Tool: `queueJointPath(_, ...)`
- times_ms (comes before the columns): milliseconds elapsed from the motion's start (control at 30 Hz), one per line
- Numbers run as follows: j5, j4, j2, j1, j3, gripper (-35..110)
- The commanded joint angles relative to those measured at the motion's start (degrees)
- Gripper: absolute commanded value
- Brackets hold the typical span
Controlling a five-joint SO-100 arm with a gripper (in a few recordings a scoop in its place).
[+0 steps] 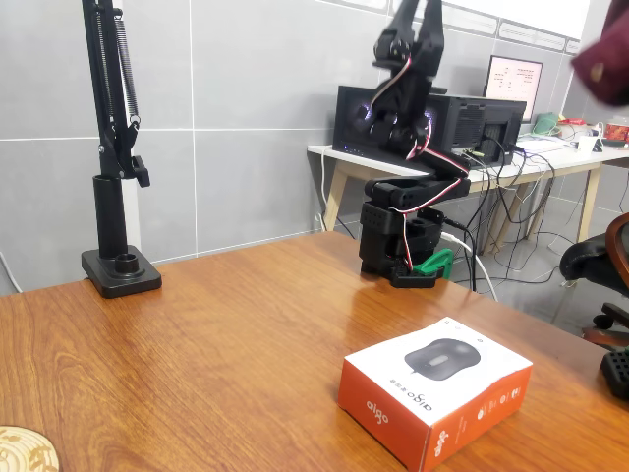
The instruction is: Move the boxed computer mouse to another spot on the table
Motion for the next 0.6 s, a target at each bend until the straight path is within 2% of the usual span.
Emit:
queueJointPath(0,8.8,42.9,-21.4,-13.0,-35.1,0)
queueJointPath(33,13.5,46.7,-28.1,-18.5,-43.2,2)
queueJointPath(133,11.8,65.0,-44.0,-22.1,-65.0,9)
queueJointPath(200,10.1,73.4,-49.2,-26.1,-69.7,10)
queueJointPath(267,5.0,85.4,-54.1,-28.8,-74.1,4)
queueJointPath(333,5.9,95.5,-57.0,-32.6,-76.2,10)
queueJointPath(367,12.7,98.3,-57.7,-35.3,-76.1,19)
queueJointPath(433,24.9,98.7,-58.4,-41.0,-73.8,48)
queueJointPath(567,25.8,101.9,-64.4,-47.7,-71.5,92)
